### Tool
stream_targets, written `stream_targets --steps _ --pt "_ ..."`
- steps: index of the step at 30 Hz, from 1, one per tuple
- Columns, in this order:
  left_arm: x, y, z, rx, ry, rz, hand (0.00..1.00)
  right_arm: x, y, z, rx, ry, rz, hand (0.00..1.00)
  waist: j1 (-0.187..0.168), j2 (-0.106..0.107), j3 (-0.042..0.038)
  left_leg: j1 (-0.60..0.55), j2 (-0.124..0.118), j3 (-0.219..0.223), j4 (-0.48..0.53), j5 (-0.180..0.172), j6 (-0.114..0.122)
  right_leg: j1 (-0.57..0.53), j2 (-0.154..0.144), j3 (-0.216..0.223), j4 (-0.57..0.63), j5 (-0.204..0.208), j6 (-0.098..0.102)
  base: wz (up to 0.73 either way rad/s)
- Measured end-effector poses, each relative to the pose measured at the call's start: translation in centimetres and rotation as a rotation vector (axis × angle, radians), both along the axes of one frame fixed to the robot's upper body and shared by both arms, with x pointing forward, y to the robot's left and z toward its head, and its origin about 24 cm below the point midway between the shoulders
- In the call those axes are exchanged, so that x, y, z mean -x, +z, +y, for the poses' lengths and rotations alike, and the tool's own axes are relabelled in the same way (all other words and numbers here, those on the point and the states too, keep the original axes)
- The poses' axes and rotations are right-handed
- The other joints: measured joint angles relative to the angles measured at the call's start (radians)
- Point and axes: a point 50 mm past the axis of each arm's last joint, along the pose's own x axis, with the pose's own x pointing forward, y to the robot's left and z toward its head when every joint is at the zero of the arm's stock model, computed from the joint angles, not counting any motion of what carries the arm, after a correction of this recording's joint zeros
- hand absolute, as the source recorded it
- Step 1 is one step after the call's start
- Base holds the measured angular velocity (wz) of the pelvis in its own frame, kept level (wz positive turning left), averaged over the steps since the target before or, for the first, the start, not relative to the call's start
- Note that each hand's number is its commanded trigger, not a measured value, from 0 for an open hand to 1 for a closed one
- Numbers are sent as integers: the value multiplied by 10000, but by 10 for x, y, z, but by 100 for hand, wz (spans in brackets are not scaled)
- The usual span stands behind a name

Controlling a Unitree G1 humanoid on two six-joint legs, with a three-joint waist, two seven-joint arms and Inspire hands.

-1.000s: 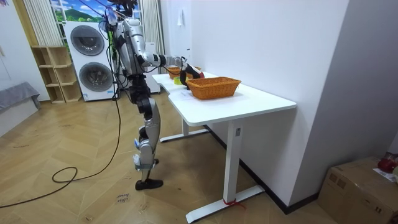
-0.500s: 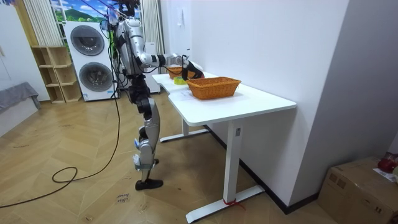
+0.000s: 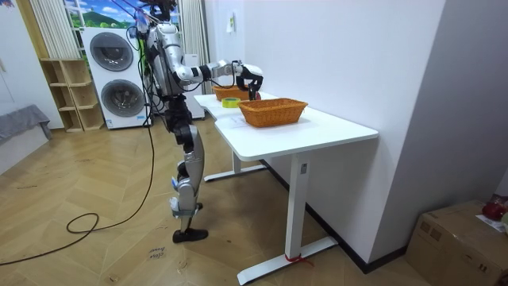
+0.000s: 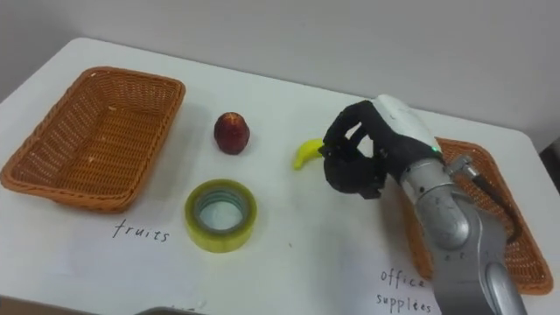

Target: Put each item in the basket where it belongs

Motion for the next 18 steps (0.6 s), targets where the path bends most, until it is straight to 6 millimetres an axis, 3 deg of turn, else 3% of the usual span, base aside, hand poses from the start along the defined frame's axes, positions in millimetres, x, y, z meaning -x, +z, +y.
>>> stream_targets --steps 10,14,18 --pt "3 -1 -1 54 31 65 0 1 16 -11 -482 -674 -1496 100 -114 63 13 -18 -3 -15 27 -1 0 -21 -5 -2 1 0 1 1" --pt "11 -1 -3 102 266 173 0 4 28 -30 -662 -1558 -2589 100 -447 210 49 -164 -18 -140 174 -9 11 -35 -11 -70 -1 4 7 9" --pt "17 -2 -5 258 336 321 0 7 33 -41 -723 -2340 -3249 100 -614 374 -33 -161 -15 -125 142 -9 9 -41 -7 -39 -2 4 8 -2"
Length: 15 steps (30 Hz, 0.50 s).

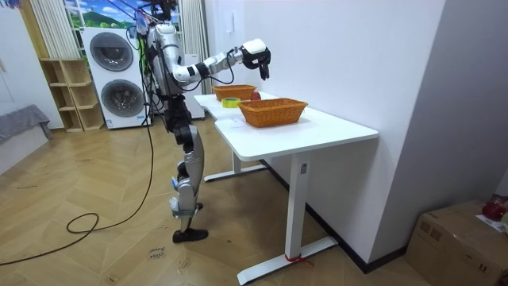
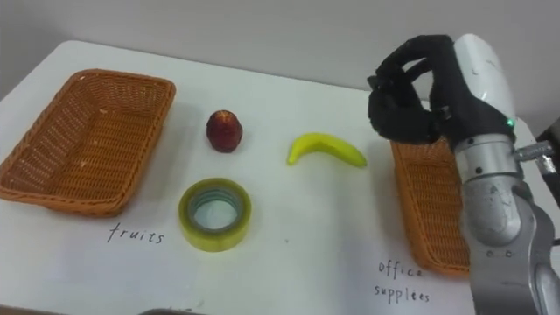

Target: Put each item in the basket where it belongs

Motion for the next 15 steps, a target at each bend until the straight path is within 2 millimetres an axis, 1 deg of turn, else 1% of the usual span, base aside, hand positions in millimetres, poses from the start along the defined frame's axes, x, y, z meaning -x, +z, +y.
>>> stream_targets --steps 1,3,5,8,10,12,15 --pt "1 0 0 30 3 36 0 0 0 -1 5 -69 -48 100 -20 26 -11 5 0 11 0 1 0 0 1 9 -1 0 0 -4" --pt "5 0 0 75 22 127 0 1 0 -2 -1 -218 -178 100 -174 86 -50 25 0 29 1 4 0 1 1 37 1 0 0 -3" --pt "5 0 0 74 31 140 0 1 0 -3 -28 -303 -270 100 -192 90 -52 66 4 64 -7 5 -1 10 4 69 -1 -1 1 -6" --pt "5 0 0 60 59 131 0 1 -5 -7 -422 -456 -245 100 -192 11 -52 179 4 89 -34 5 -1 60 0 78 -9 -3 5 -2" --pt "4 0 1 37 55 120 0 1 -15 -14 -493 -681 70 100 -169 -73 -30 223 3 94 -41 4 -2 86 -1 79 -17 -9 13 0" --pt "4 0 1 45 49 112 0 1 -19 -17 -575 -822 214 100 -167 -146 -17 229 3 99 -38 4 -2 75 0 81 -21 -10 14 0" --pt "4 0 2 54 47 113 0 2 -22 -19 -686 -965 207 100 -180 -208 -2 253 3 128 -38 3 -2 58 0 105 -31 -11 15 -1"
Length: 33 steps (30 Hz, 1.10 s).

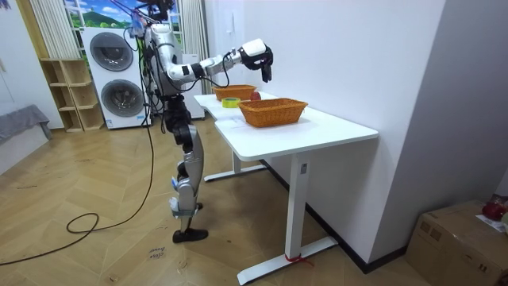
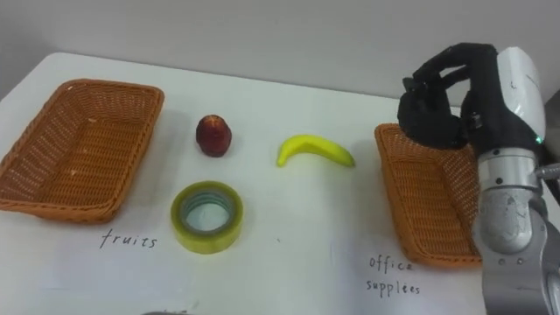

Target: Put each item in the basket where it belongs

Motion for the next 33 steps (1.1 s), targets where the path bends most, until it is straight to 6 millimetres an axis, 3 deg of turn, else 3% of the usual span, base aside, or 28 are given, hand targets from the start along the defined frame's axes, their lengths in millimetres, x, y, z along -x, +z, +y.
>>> stream_targets --steps 11,21,33 --pt "4 0 1 25 74 73 0 17 -36 -13 -562 -530 1182 100 -44 63 52 84 11 29 -29 -3 0 106 0 5 32 0 1 0" --pt "1 1 0 120 19 -96 0 18 -41 -16 -834 -626 1372 100 -63 249 -18 67 5 36 -1 -3 1 169 -3 17 2 -5 8 0" --pt "4 2 1 -113 151 -49 0 22 -68 -28 -1078 -1205 2493 100 -14 258 -11 80 -8 26 -16 -2 2 185 -10 27 -14 -27 34 0"
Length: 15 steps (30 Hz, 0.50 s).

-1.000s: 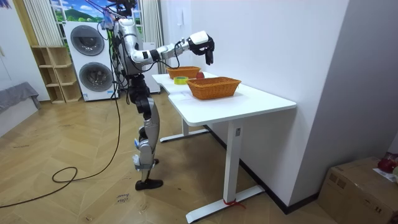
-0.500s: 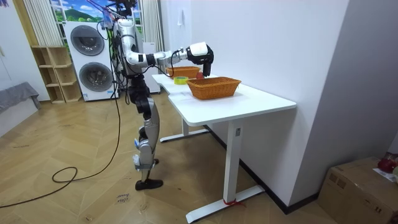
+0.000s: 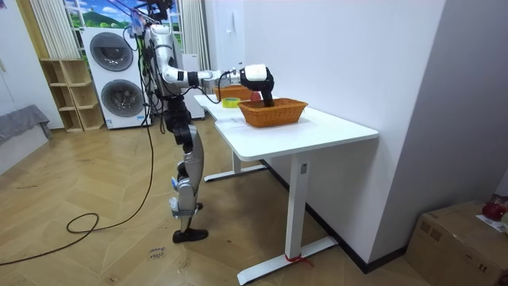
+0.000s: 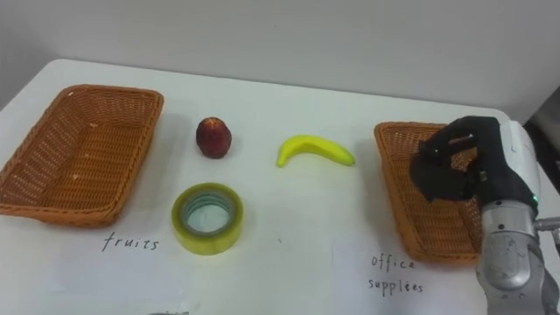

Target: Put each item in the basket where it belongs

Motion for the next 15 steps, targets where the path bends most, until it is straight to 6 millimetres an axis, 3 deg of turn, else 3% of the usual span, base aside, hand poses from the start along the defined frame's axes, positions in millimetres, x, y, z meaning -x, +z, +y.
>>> stream_targets --steps 13,15 --pt "-3 0 0 -71 42 24 0 2 -6 -2 -39 -130 205 100 -45 -6 -14 18 -6 23 -123 1 0 -7 3 12 -124 -1 1 0" --pt "-4 0 0 -72 30 -3 0 2 -6 -2 -40 -131 206 51 -63 -4 -13 26 -6 23 -149 1 0 -13 3 2 -124 -1 1 0"
